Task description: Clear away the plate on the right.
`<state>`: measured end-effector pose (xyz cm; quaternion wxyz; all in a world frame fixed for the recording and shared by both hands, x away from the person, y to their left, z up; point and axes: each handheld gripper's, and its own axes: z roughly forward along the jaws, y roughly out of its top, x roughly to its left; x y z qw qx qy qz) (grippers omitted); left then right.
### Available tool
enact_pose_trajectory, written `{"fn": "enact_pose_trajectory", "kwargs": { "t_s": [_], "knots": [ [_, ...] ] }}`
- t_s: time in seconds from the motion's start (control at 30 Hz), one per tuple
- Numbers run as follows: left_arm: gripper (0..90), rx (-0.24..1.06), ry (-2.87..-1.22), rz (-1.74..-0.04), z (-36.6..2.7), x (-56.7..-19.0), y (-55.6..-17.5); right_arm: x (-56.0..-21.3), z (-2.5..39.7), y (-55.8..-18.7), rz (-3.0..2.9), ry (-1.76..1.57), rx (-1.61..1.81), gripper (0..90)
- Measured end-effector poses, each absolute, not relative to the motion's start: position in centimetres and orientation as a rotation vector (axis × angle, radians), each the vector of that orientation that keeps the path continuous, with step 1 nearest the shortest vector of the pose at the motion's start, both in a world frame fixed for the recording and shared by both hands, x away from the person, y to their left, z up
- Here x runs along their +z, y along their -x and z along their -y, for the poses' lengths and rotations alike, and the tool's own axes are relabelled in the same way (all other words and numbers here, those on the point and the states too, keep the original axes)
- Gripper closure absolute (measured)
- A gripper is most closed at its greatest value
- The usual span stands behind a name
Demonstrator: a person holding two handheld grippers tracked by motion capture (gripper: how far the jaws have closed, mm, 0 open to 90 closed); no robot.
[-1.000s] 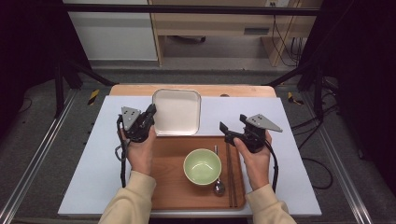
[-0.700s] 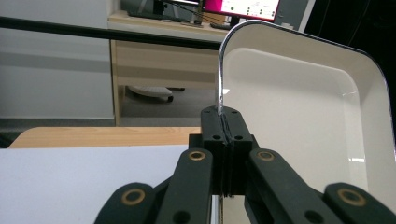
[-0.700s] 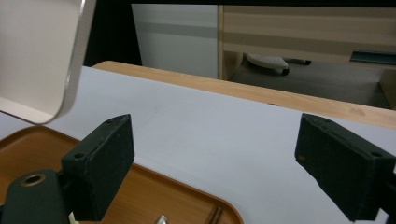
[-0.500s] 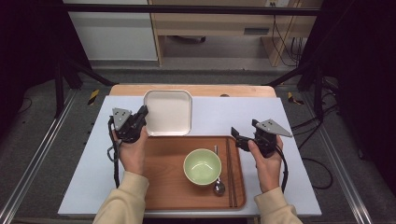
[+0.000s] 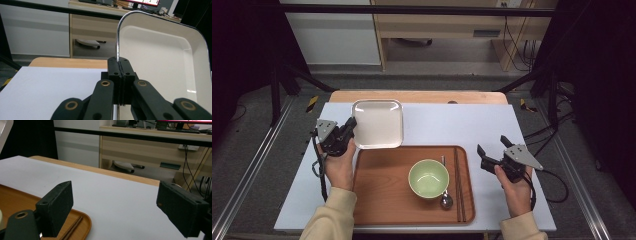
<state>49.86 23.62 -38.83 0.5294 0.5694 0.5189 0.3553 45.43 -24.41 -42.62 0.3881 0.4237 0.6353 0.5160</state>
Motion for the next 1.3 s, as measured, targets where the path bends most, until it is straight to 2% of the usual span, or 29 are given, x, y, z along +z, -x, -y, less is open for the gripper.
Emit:
{"fn": "enact_pose_trajectory", "kwargs": {
  "t_s": [0.47, 0.93, 1.3],
  "knots": [
    [89.3, 0.827, -1.380, -1.249, -24.3, -39.4, -49.1, -43.2, 26.3, -44.6, -1.593, -1.093, 1.319, 13.5],
    [89.3, 0.806, -1.403, -1.289, -25.0, -41.2, -45.3, -42.8, 27.9, -42.8, -1.568, -1.090, 1.287, 13.6],
    [89.3, 0.770, -1.457, -1.306, -24.6, -43.4, -43.5, -43.3, 28.2, -43.2, -1.590, -1.107, 1.271, 13.7]
  ]
}}
